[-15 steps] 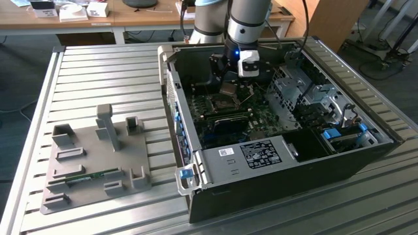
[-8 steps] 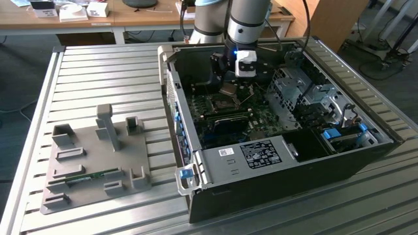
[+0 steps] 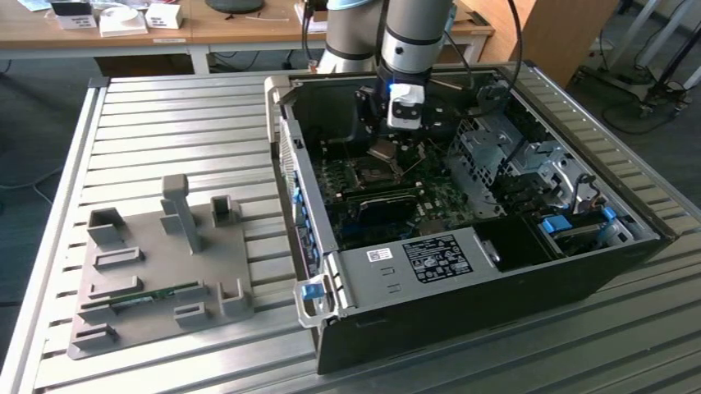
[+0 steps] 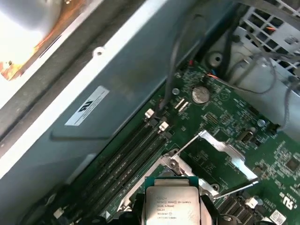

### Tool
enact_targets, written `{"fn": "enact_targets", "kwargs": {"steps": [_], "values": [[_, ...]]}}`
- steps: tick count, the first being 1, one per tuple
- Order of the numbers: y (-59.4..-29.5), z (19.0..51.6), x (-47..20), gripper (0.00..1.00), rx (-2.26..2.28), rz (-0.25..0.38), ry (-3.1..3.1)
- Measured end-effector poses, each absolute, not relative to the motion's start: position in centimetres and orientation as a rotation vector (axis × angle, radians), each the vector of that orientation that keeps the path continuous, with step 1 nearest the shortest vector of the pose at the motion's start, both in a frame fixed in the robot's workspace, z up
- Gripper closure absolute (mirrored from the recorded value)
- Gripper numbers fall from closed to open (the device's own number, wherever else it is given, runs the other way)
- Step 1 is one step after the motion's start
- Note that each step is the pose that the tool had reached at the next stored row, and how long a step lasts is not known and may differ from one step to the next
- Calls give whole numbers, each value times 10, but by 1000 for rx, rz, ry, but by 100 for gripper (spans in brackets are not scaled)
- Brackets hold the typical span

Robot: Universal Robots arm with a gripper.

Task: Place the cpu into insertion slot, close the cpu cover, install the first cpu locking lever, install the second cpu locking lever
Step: 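Place the cpu into insertion slot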

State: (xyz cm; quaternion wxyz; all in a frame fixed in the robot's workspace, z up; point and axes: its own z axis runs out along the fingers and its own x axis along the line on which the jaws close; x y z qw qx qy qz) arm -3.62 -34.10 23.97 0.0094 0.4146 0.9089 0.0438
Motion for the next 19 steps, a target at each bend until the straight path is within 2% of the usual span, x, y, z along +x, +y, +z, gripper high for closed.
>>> {"fn": "enact_targets", "kwargs": {"steps": [19], "values": [[-341, 240, -36, 46, 1306, 137, 2832]]}}
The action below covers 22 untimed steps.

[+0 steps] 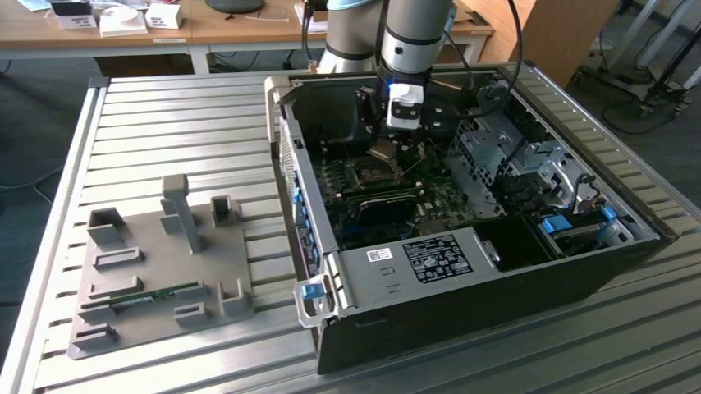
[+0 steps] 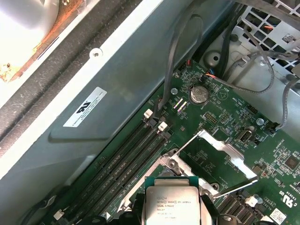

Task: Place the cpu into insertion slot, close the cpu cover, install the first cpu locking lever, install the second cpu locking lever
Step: 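Place the cpu into insertion slot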

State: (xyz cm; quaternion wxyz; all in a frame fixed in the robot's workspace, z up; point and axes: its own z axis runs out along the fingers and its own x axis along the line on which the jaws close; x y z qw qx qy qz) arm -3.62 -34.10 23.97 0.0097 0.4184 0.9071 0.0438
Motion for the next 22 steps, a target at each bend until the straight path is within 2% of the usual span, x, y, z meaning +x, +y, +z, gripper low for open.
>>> {"fn": "enact_targets", "kwargs": {"steps": [22], "values": [[-341, 240, -36, 46, 1342, 136, 2815]]}}
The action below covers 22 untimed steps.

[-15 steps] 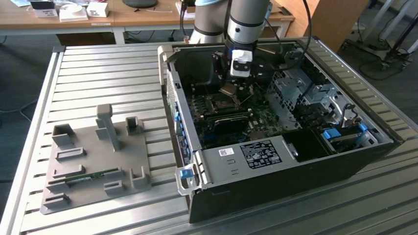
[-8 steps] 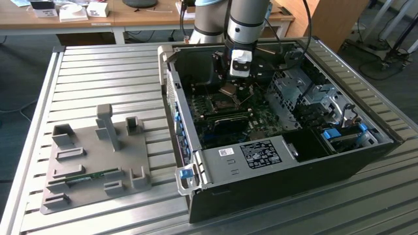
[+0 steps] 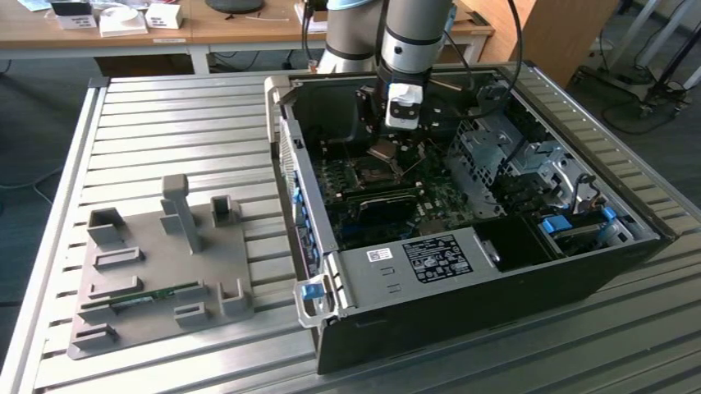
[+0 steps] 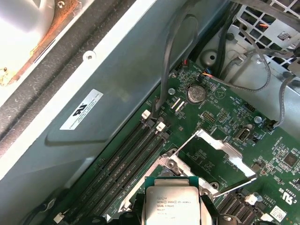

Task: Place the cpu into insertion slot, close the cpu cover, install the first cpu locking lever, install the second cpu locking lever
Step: 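Place the cpu into insertion slot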

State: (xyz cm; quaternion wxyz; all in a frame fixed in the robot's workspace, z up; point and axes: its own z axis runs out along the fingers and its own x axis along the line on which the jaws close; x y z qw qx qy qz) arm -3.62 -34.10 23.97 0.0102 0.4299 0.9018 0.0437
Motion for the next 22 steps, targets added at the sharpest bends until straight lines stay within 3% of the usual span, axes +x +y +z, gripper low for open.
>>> {"fn": "enact_targets", "kwargs": {"steps": [22], "values": [[-341, 238, -36, 46, 1795, 128, 2532]]}}
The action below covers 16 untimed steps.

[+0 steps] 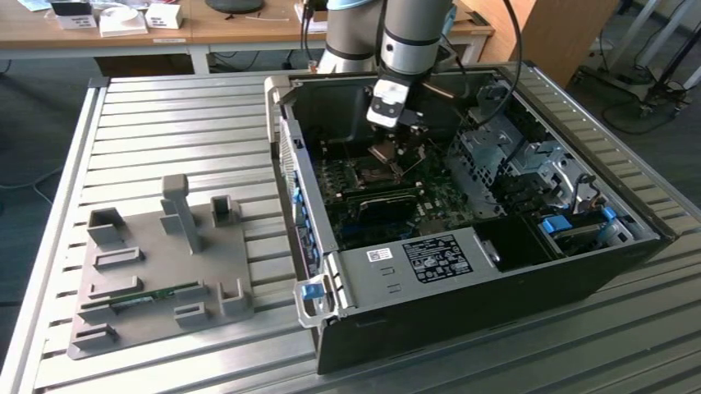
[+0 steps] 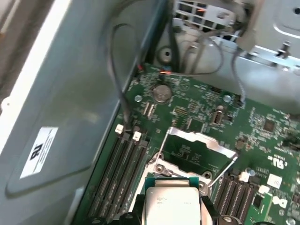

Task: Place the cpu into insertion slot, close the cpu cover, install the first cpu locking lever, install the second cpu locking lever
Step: 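Place the cpu into insertion slot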

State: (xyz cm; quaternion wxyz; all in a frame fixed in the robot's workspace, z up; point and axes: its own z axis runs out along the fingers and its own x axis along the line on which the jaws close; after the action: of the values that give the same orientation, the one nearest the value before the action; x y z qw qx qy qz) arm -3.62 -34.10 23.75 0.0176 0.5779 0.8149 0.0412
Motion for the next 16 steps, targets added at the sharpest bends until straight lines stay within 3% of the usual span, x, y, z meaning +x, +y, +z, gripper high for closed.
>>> {"fn": "enact_targets", "kwargs": {"steps": [16], "values": [[-341, 236, -36, 46, 2134, 118, 2239]]}}
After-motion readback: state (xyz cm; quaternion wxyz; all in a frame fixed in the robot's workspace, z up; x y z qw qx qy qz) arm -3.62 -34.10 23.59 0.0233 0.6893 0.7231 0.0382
